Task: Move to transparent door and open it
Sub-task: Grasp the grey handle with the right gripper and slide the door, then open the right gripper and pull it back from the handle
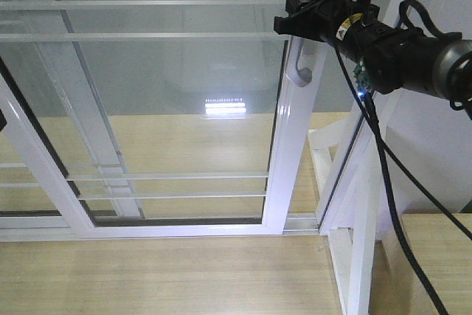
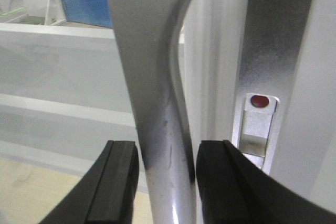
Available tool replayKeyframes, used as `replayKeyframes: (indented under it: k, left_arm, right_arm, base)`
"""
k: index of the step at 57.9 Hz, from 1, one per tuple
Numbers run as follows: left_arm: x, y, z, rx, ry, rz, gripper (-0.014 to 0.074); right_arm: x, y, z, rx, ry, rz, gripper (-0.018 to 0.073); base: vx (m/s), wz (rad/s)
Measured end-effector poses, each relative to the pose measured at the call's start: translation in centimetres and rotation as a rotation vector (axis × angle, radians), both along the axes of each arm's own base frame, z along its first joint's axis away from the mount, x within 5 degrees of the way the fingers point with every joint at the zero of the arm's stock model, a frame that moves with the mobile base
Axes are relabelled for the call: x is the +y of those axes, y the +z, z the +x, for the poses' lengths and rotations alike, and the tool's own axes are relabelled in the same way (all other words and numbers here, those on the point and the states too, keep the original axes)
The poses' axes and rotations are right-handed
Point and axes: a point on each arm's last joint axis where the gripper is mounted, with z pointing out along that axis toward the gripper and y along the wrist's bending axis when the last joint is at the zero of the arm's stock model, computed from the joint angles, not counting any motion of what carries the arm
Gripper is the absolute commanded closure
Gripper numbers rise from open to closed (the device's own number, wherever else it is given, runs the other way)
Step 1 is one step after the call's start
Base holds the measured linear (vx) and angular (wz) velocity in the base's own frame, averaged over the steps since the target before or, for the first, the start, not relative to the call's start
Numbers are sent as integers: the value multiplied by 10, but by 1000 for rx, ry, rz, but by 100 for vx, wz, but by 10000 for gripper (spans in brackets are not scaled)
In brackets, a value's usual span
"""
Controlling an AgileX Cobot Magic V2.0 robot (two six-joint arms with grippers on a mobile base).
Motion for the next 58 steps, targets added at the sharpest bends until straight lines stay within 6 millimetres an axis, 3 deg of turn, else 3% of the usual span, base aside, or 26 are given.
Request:
replayKeyframes:
  k: [11,20,31,36,43,58]
  left_arm:
    - [0,-1,0,7,0,0,145]
    - [0,-2,0,20,1,0,145]
    - [0,-2,-1,27,1,1,145]
    - [-2,-3,0,29,-11,2,145]
    - [-15,-6,2,45,-91,40,145]
    - [-60,-13,19,-48,-327,62,145]
  right_arm:
    - [7,4,-3,-5,28,-28,220]
    - [-1,15,-9,33,4,-65,220]
    - [-13,41,-32,129,-32,-123,223]
    - [-20,51,-54,132,-31,-152,223]
    - [-35,58,-104,127,-29,-165,223]
    - [-67,63,-210,73,-40,-154,221]
  base:
    - [0,0]
    - [0,0]
    - [0,0]
    - [0,0]
    - [0,0]
    - [0,0]
